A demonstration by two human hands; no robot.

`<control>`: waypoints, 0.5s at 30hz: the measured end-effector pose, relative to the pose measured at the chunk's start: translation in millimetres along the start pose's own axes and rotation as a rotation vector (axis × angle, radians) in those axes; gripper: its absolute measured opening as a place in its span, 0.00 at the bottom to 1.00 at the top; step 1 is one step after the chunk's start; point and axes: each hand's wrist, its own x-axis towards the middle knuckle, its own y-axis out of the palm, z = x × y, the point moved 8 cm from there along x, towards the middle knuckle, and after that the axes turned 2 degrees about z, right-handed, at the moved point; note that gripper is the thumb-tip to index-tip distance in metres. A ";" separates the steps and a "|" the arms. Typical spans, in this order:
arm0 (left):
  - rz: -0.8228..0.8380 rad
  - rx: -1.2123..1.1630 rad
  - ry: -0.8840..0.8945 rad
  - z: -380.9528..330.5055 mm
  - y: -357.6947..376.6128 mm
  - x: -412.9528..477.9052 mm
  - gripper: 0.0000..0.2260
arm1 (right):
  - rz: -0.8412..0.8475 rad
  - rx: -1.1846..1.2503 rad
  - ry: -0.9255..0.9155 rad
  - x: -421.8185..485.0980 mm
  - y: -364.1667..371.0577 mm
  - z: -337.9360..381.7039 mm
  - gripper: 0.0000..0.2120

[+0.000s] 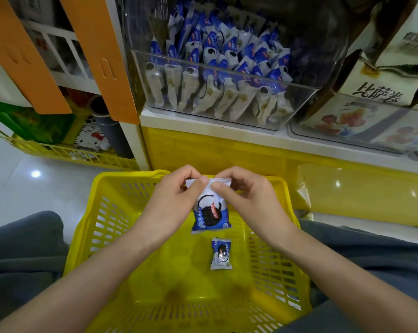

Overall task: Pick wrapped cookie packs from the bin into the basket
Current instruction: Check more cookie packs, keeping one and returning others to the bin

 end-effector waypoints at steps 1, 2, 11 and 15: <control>0.003 0.000 -0.007 1.0 0.2 0.1 0.11 | -0.008 -0.098 -0.049 -1.1 -1.2 4.1 0.02; 0.005 -0.005 -0.015 1.7 0.8 0.1 0.11 | -0.022 -0.197 -0.097 -2.2 -2.7 8.4 0.02; -0.112 0.042 -0.206 16.1 -9.8 3.5 0.13 | -0.273 -0.244 -0.212 -6.1 -26.8 22.8 0.01; 0.007 -0.251 -0.448 26.9 5.4 0.4 0.21 | -0.159 -0.298 -0.358 -9.9 -14.5 33.0 0.02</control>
